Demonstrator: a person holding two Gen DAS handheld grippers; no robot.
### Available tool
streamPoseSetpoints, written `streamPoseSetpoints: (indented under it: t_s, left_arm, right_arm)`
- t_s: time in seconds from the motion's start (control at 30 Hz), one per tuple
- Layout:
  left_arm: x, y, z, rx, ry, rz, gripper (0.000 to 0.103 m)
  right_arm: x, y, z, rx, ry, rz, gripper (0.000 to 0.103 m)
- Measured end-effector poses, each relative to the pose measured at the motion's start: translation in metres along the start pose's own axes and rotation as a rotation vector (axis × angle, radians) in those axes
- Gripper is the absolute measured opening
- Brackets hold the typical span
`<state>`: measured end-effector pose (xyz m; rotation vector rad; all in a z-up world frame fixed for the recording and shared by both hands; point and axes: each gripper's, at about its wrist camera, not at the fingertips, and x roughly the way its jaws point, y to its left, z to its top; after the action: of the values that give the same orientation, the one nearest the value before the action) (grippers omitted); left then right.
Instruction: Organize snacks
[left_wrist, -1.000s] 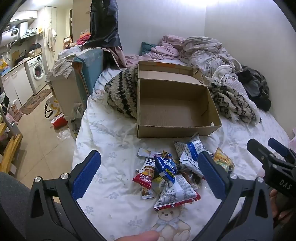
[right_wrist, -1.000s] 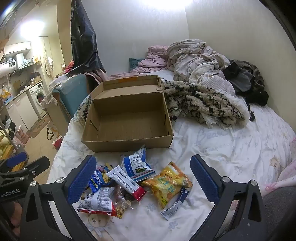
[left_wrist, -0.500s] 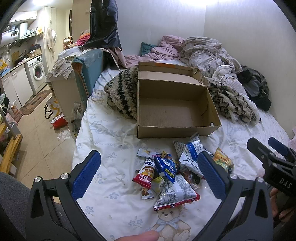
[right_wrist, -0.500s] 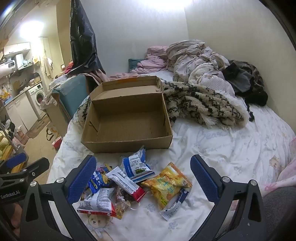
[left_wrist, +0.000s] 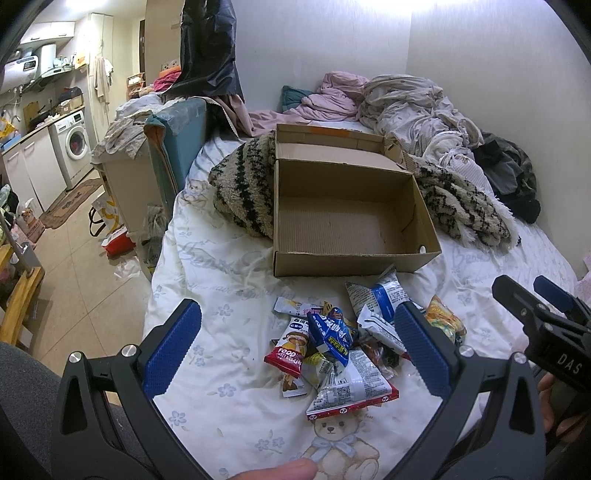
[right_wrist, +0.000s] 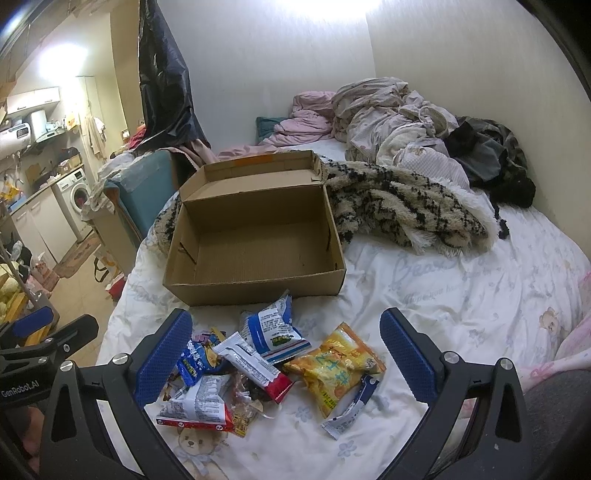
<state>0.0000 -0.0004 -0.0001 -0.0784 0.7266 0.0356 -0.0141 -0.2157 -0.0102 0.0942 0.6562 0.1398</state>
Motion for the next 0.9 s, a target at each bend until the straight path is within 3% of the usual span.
streamPoseSetpoints:
  t_s: [0.9]
  left_arm:
    - [-0.0001, -0.0001, -0.0001, -0.001, -0.002, -0.001, 0.103]
  right_arm:
    - [0.0018, -0.0013, -0.0006, 0.006, 0.002, 0.005, 0.103]
